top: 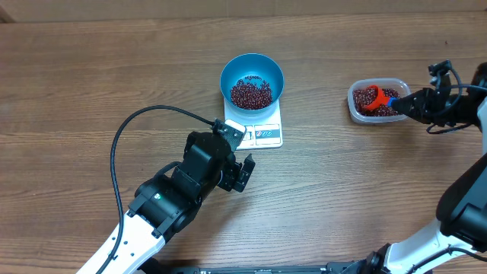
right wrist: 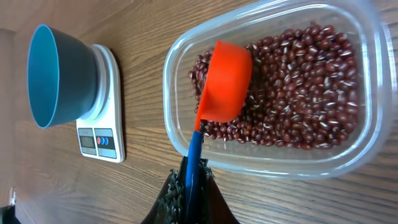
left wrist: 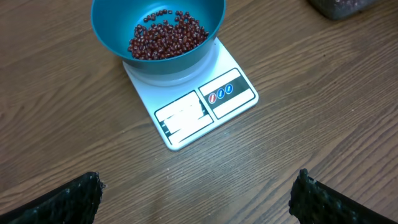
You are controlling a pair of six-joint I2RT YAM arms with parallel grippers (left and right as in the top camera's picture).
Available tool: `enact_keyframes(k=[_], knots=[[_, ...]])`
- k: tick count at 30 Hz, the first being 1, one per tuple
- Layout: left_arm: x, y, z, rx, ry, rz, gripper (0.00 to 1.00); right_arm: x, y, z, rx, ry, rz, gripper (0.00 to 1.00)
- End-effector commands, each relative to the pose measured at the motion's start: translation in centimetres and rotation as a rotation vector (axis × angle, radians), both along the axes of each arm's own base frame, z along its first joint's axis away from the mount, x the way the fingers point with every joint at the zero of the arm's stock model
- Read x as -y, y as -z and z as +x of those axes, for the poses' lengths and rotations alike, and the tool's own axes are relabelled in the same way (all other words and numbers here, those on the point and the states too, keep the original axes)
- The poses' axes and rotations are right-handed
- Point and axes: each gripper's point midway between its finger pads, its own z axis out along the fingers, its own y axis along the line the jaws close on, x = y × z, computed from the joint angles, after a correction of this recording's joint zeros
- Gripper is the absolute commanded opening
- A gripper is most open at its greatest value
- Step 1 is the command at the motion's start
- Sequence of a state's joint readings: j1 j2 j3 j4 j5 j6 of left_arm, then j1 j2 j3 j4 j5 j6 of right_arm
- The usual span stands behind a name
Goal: Scoop item into bowl and weigh 150g on scale
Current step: 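Drag the scoop through the beans toward the tub's left side to fill it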
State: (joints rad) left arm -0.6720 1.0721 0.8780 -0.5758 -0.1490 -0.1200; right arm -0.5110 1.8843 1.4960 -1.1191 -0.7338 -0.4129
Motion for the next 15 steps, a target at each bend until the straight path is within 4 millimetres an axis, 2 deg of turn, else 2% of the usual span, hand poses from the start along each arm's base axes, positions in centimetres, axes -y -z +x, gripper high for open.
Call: enact_keyframes(k=[1, 15], knots=[[0.08, 0.26, 0.00, -0.006, 0.015, 0.009, 1.00, -0.11, -0.14, 0.07, 0.022, -0.005, 0.038, 0.04], [0.08, 0.26, 0.00, -0.006, 0.015, 0.009, 1.00, 0.51, -0.13, -0.53, 0.028, -0.013, 0.035, 0.04]])
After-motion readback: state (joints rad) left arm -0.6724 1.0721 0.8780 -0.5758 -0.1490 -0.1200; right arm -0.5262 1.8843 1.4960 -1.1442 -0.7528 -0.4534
